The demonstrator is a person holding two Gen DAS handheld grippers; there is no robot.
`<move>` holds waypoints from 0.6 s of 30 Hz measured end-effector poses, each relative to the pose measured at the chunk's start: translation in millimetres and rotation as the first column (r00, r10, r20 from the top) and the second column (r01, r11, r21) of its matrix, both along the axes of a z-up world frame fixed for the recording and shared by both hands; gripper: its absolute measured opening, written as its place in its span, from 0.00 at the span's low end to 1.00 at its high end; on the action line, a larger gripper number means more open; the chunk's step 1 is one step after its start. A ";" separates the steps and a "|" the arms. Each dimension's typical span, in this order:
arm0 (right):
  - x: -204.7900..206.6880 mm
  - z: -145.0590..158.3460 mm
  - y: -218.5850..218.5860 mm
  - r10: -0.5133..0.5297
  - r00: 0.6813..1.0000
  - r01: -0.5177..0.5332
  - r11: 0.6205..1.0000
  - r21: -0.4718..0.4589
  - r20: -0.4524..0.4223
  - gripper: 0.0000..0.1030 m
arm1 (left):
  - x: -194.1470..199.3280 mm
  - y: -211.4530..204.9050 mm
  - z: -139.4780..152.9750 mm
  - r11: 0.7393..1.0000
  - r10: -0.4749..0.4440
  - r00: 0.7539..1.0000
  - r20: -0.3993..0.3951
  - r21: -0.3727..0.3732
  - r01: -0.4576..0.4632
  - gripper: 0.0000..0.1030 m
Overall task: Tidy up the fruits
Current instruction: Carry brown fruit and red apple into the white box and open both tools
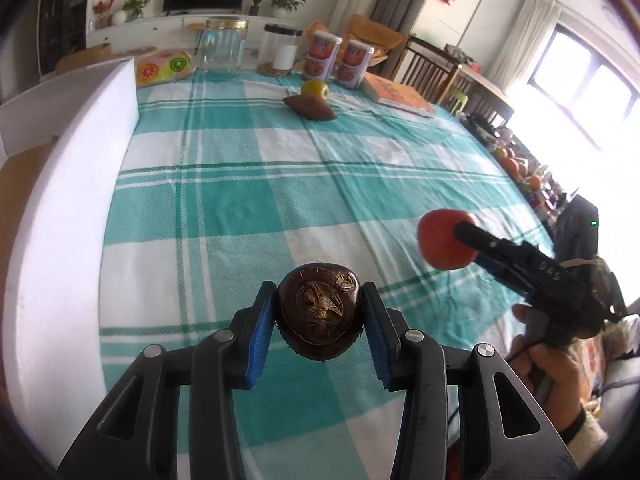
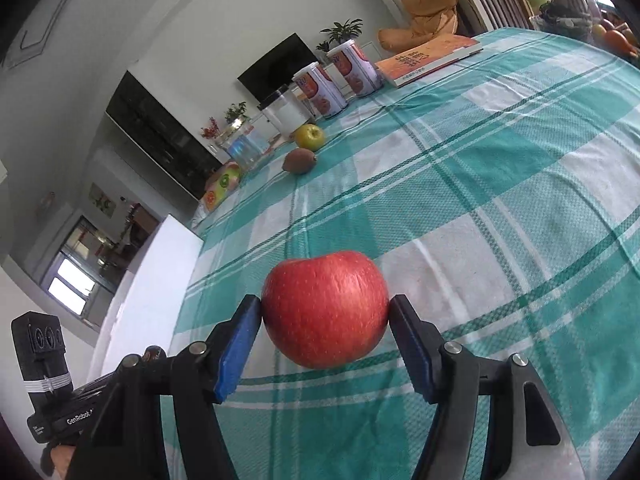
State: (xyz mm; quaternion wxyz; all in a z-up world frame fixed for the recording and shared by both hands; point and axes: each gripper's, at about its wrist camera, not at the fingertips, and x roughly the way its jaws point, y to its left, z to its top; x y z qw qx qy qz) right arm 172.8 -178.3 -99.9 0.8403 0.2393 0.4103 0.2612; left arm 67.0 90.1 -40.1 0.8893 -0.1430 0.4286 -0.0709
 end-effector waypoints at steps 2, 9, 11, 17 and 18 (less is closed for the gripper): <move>-11.1 4.9 11.2 0.038 0.999 -0.037 0.998 0.053 -0.006 0.63 | -21.5 7.6 21.2 0.998 -0.006 1.000 0.015 -0.060 0.007 0.43; -38.0 57.3 102.1 0.231 0.968 -0.238 0.969 0.071 0.100 0.01 | -88.1 64.6 84.6 0.986 0.118 0.984 0.135 -0.136 -0.100 0.43; -29.4 58.1 133.9 0.268 0.957 -0.264 0.963 -0.046 0.109 0.01 | -90.9 86.7 79.5 0.978 0.199 0.970 0.137 -0.084 -0.189 0.43; -37.8 26.8 165.5 0.387 0.922 -0.387 0.920 -0.059 -0.019 0.59 | -97.0 134.1 43.6 0.937 0.339 0.936 0.090 -0.122 -0.328 0.43; -51.7 25.1 173.3 0.443 0.897 -0.442 0.894 -0.067 -0.014 0.84 | -96.5 139.1 38.9 0.932 0.354 0.931 0.086 -0.112 -0.344 0.43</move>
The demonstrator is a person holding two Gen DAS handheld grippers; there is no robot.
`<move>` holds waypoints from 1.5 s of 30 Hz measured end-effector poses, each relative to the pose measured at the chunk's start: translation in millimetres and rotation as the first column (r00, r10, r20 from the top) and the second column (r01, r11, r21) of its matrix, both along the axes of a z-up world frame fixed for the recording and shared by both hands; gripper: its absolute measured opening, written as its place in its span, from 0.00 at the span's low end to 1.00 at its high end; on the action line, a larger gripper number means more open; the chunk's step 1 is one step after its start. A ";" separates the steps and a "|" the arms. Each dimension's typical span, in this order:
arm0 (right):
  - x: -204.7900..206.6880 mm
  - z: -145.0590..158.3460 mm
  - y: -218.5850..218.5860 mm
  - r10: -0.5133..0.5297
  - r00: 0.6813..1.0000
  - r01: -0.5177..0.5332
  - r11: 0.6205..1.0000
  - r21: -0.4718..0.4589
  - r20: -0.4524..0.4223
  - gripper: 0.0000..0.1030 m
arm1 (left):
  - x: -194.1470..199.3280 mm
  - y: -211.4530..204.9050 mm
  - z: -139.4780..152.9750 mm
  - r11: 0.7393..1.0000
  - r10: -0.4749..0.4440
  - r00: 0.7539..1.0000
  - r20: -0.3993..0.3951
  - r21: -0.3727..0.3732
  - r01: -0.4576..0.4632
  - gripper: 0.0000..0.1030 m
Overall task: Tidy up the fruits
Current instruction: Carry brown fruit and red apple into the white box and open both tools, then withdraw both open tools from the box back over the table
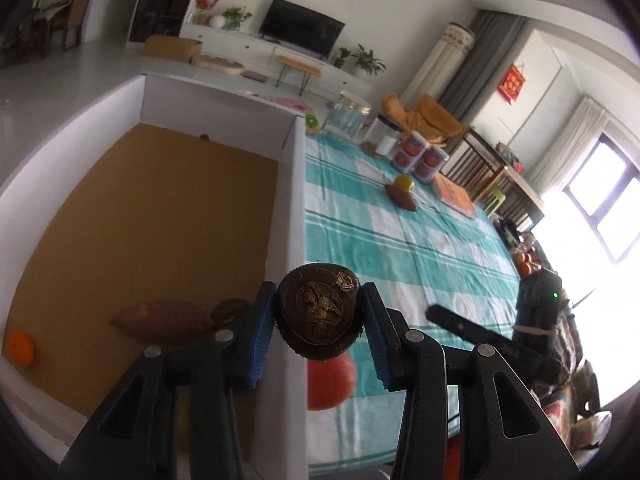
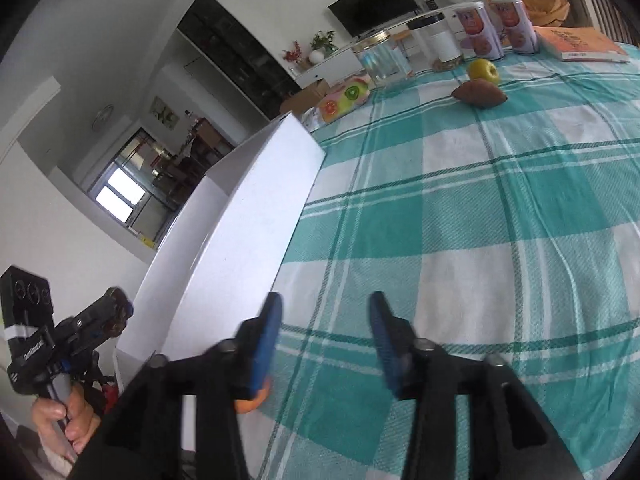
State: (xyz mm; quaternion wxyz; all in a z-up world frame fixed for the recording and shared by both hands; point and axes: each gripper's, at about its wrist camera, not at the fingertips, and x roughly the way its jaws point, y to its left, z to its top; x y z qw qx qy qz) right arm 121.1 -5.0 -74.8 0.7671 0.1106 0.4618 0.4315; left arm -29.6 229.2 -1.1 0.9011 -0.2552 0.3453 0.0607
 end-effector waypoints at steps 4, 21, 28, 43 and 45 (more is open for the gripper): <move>-64.9 -14.4 62.9 0.328 0.944 -0.327 0.944 -0.039 0.041 0.87 | 7.1 19.1 -18.7 0.998 0.050 0.999 -0.013 -0.036 -0.051 0.43; -68.2 -6.5 62.5 0.224 0.975 -0.224 0.974 -0.021 -0.005 0.61 | -25.6 55.3 -26.1 0.993 0.096 0.979 -0.181 0.086 -0.082 0.43; -105.9 67.8 155.2 0.469 0.867 -0.453 0.883 -0.124 0.168 0.61 | -31.8 100.6 -43.7 0.974 0.222 0.943 -0.248 0.103 -0.202 0.43; -78.5 77.3 214.1 0.349 0.889 -0.270 0.923 -0.275 0.298 0.99 | -39.8 96.3 -39.2 0.927 0.339 0.910 -0.237 0.247 -0.281 0.88; -64.4 93.4 186.4 0.273 0.898 -0.205 0.954 -0.220 0.345 1.00 | -37.7 88.2 -30.5 0.927 0.335 0.918 -0.211 0.251 -0.281 0.88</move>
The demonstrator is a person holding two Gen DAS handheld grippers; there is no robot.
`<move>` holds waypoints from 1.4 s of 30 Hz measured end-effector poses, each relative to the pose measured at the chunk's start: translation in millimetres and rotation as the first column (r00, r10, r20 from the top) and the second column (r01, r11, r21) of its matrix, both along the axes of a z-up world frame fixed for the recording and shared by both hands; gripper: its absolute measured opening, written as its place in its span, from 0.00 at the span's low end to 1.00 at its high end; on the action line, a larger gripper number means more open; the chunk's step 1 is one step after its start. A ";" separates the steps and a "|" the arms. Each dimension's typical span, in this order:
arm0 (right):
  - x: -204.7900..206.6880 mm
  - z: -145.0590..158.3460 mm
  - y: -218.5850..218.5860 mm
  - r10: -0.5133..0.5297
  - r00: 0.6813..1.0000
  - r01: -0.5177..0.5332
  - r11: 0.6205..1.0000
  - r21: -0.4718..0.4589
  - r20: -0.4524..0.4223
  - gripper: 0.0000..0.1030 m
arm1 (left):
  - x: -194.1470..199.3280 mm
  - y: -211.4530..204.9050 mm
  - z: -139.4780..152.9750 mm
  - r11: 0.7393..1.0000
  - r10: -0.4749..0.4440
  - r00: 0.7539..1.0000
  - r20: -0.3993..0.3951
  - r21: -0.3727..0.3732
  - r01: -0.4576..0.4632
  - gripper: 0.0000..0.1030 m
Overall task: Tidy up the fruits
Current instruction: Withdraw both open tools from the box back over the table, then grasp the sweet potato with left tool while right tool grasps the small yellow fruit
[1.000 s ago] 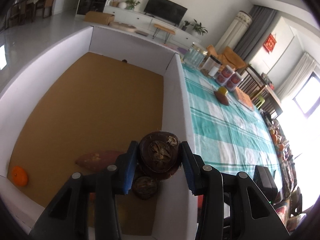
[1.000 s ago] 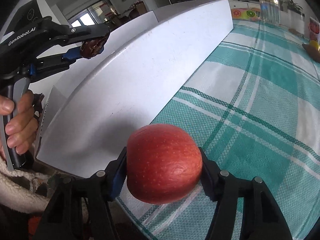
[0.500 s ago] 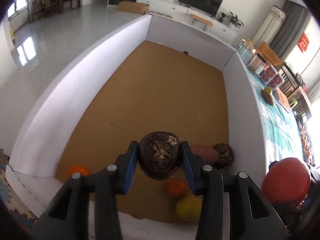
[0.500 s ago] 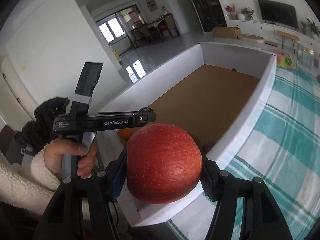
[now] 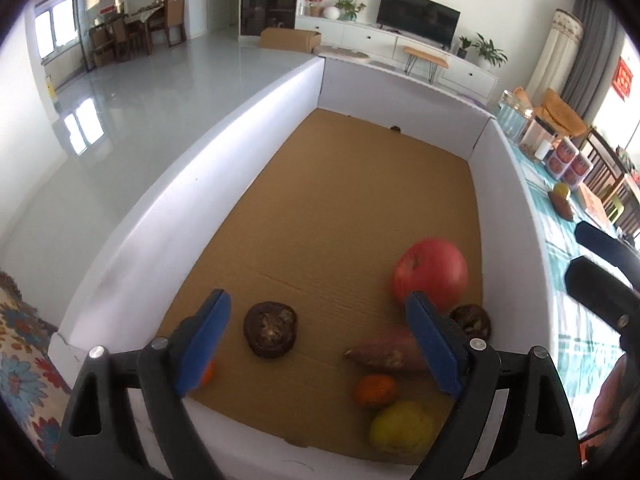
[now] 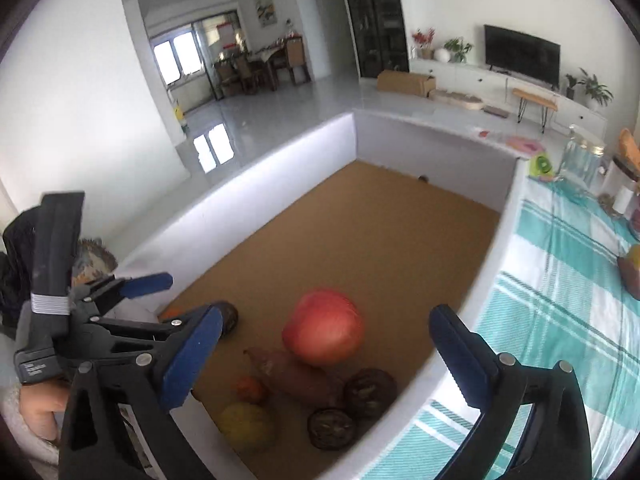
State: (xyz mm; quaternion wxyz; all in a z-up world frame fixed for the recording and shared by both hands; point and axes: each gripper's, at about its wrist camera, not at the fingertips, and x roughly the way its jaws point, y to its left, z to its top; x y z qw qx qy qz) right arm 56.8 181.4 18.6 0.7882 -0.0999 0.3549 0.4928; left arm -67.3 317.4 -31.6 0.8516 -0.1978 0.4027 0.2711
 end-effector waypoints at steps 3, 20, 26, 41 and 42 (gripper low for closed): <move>22.3 6.3 -59.0 -0.125 0.990 0.122 0.992 0.043 0.068 1.00 | 9.9 -23.1 19.8 0.999 -0.043 0.998 0.052 0.036 0.041 0.88; 116.4 -107.0 -322.0 -0.712 0.703 0.707 0.699 -0.111 -0.007 1.00 | 150.7 -262.5 0.6 0.769 -0.598 0.796 0.097 -0.212 0.603 0.90; 135.6 -131.1 -337.8 -0.777 0.626 0.754 0.625 -0.202 -0.069 1.00 | 173.9 -280.9 -9.1 0.802 -0.580 0.809 0.094 -0.110 0.587 0.90; 137.6 -141.1 -324.0 -0.775 0.631 0.748 0.601 -0.281 0.021 1.00 | 333.6 -207.1 -76.4 0.922 -0.366 0.930 0.034 -0.122 0.367 0.90; 137.6 -141.2 -323.8 -0.775 0.631 0.748 0.600 -0.283 0.023 1.00 | 345.6 -208.8 -75.7 0.916 -0.371 0.927 0.045 -0.147 0.374 0.90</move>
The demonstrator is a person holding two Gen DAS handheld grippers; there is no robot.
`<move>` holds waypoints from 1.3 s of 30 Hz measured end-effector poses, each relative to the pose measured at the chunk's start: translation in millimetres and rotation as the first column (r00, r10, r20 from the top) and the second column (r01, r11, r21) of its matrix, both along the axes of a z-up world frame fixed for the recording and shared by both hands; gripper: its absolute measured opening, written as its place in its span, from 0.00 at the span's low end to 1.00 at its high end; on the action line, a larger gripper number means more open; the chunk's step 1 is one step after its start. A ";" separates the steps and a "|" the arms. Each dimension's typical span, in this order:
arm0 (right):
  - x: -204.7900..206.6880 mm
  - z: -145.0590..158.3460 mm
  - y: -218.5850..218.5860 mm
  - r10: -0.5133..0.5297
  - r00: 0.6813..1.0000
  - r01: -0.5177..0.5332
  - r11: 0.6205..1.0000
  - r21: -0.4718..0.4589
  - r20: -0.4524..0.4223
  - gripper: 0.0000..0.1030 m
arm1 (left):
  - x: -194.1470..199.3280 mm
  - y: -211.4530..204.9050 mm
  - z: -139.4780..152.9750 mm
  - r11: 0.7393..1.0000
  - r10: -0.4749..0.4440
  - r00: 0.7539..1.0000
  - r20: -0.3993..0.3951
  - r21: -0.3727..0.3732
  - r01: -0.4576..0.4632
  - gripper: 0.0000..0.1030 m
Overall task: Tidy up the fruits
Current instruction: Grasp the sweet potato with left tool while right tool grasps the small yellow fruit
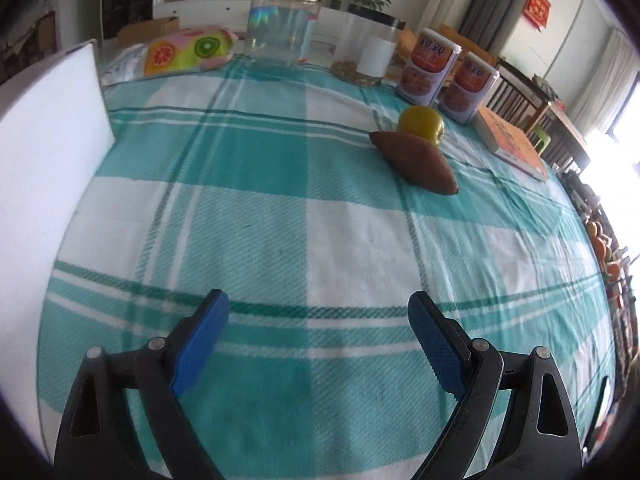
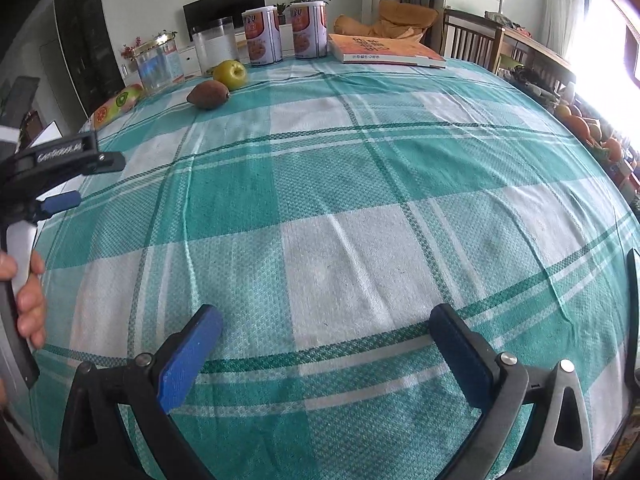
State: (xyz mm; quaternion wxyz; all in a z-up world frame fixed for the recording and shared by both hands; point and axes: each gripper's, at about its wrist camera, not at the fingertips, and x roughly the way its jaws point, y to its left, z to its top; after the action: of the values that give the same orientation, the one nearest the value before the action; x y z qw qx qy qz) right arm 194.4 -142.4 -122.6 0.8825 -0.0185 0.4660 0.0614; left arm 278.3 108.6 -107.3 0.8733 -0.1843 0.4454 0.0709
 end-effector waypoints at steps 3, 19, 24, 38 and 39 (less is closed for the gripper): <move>0.1 -0.2 1.6 0.002 1.000 -0.002 1.000 -0.013 -0.002 1.00 | 35.5 -10.9 10.5 0.999 -0.016 0.999 0.033 -0.041 0.017 0.90; 0.5 -0.4 3.0 0.012 1.000 -0.012 1.000 -0.018 -0.004 1.00 | 103.2 -36.4 17.3 0.992 -0.049 0.999 0.024 0.115 0.046 0.38; 0.4 -0.5 2.6 0.012 1.000 -0.012 1.000 -0.017 -0.003 1.00 | 37.9 -33.9 40.0 0.984 -0.078 0.997 0.030 0.163 0.072 0.38; 0.0 -0.2 3.1 0.013 1.000 -0.013 1.000 -0.015 -0.002 1.00 | -94.0 -61.7 8.9 0.951 -0.203 0.979 -0.006 0.236 0.198 0.46; 0.0 -0.1 3.1 0.013 1.000 -0.013 1.000 -0.016 -0.002 1.00 | -90.4 -60.9 5.0 0.952 -0.195 0.981 -0.019 0.237 0.194 0.62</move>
State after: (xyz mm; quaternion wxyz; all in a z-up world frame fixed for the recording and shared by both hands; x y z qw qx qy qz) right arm 194.3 -139.2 -122.8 0.8814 -0.0282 0.4673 0.0634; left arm 187.8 47.7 -102.3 0.8927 -0.0339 0.4478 0.0369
